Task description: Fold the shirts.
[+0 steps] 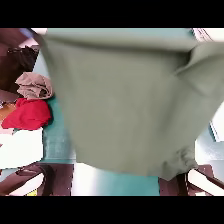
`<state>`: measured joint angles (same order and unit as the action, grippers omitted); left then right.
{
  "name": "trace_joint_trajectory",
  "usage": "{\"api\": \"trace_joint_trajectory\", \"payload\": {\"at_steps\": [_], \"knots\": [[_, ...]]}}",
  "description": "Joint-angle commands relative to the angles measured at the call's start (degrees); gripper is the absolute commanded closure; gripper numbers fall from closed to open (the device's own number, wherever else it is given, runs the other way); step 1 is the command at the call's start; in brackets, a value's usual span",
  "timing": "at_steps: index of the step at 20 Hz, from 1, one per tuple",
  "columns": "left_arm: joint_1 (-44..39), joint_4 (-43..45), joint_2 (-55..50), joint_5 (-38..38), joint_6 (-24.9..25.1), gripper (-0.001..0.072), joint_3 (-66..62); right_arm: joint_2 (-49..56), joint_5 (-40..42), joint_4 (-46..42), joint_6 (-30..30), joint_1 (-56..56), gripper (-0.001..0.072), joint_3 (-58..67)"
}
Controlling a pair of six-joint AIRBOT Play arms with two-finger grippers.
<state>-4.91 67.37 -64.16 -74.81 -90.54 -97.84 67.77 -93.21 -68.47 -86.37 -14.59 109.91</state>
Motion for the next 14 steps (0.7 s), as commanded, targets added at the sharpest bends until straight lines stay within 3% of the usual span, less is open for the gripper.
{"api": "trace_joint_trajectory", "payload": {"at_steps": [1, 5, 10, 14], "knots": [[0.1, 1.5, -13.4, -2.2, 0.6, 0.0685, 4.9, 13.7, -8.3, -0.7, -1.7, 3.6, 0.0692, -6.0], [0.1, 1.4, -25.9, 12.7, 3.9, 0.0685, 4.9, 27.1, 1.8, -0.7, -1.5, 6.1, 0.0692, -10.8], [0.1, 1.2, -28.8, 34.7, 4.0, 0.0685, 4.9, 34.8, 19.2, -0.6, 1.3, 8.9, 0.0692, -5.2], [0.1, 1.7, -28.9, 37.2, 5.2, 0.0685, 4.9, 36.2, 29.4, -0.7, 1.4, 10.4, 0.0692, 0.4]]}}
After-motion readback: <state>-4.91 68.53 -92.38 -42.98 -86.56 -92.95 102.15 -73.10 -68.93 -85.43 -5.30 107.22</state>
